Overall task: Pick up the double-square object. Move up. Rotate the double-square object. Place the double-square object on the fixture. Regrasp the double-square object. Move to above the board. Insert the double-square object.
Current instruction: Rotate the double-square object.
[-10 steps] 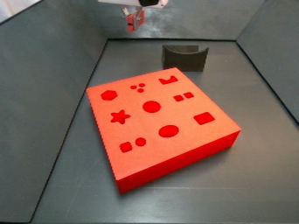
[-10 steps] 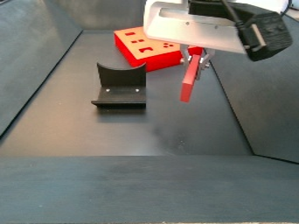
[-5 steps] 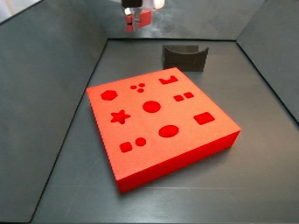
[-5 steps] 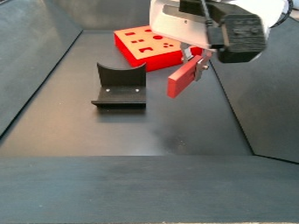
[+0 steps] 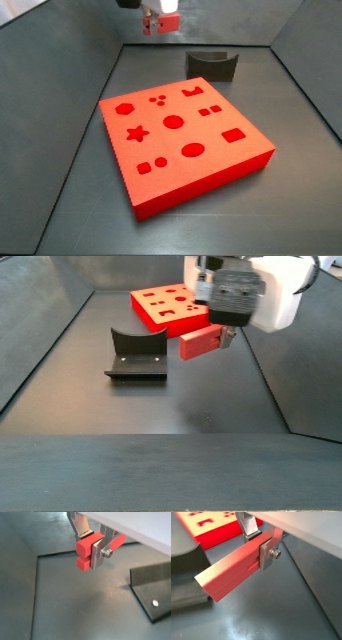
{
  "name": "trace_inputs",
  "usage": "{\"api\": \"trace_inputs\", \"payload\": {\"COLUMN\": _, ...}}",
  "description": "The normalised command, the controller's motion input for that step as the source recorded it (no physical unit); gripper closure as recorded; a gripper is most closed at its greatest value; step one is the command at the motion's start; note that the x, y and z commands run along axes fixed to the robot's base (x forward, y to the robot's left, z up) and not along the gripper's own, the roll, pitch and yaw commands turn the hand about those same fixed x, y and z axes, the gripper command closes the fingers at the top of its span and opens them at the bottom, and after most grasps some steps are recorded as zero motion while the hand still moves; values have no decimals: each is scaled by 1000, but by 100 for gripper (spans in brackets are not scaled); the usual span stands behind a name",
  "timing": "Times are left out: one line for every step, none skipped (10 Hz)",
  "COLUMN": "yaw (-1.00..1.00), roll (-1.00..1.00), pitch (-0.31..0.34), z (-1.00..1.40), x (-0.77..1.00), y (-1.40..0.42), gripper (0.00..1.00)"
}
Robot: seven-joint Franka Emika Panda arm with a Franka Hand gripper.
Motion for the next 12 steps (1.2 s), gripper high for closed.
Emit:
{"api": "trace_inputs", "payload": {"yaw": -1000, "roll": -1, "pitch": -2, "z": -23, "x": 5, "y": 20, "gripper": 100}}
{"api": "trace_inputs", "payload": {"yaw": -1000, "roll": -1, "pitch": -2, "z": -23, "x": 5, "y": 20, "gripper": 100}}
{"api": "trace_inputs", "payload": {"yaw": -1000, "roll": -1, "pitch": -2, "z": -23, "x": 5, "y": 20, "gripper": 100}}
{"api": "trace_inputs", "payload": {"yaw": -1000, "roll": -1, "pitch": -2, "z": -23, "x": 5, "y": 20, "gripper": 100}}
{"api": "trace_inputs", "payload": {"yaw": -1000, "roll": -1, "pitch": -2, "z": -23, "x": 5, "y": 20, "gripper": 100}}
{"api": "trace_inputs", "payload": {"yaw": -1000, "roll": -1, "pitch": -2, "z": -23, "x": 5, "y": 20, "gripper": 100}}
{"api": "trace_inputs", "payload": {"yaw": -1000, "roll": -2, "pitch": -2, "z": -23, "x": 5, "y": 19, "gripper": 100}}
{"api": "trace_inputs", "payload": {"yaw": -1000, "roll": -2, "pitch": -2, "z": -23, "x": 4, "y": 20, "gripper": 100}}
{"api": "trace_inputs", "payload": {"yaw": -1000, "roll": -2, "pitch": -2, "z": -23, "x": 4, "y": 19, "gripper": 100}}
{"api": "trace_inputs", "payload": {"yaw": -1000, "roll": -2, "pitch": -2, "z": -23, "x": 4, "y": 20, "gripper": 100}}
{"api": "trace_inputs", "payload": {"yaw": -1000, "roll": -2, "pitch": -2, "z": -23, "x": 4, "y": 19, "gripper": 100}}
{"api": "trace_inputs", "payload": {"yaw": -1000, "roll": -2, "pitch": -2, "z": -23, "x": 4, "y": 20, "gripper": 100}}
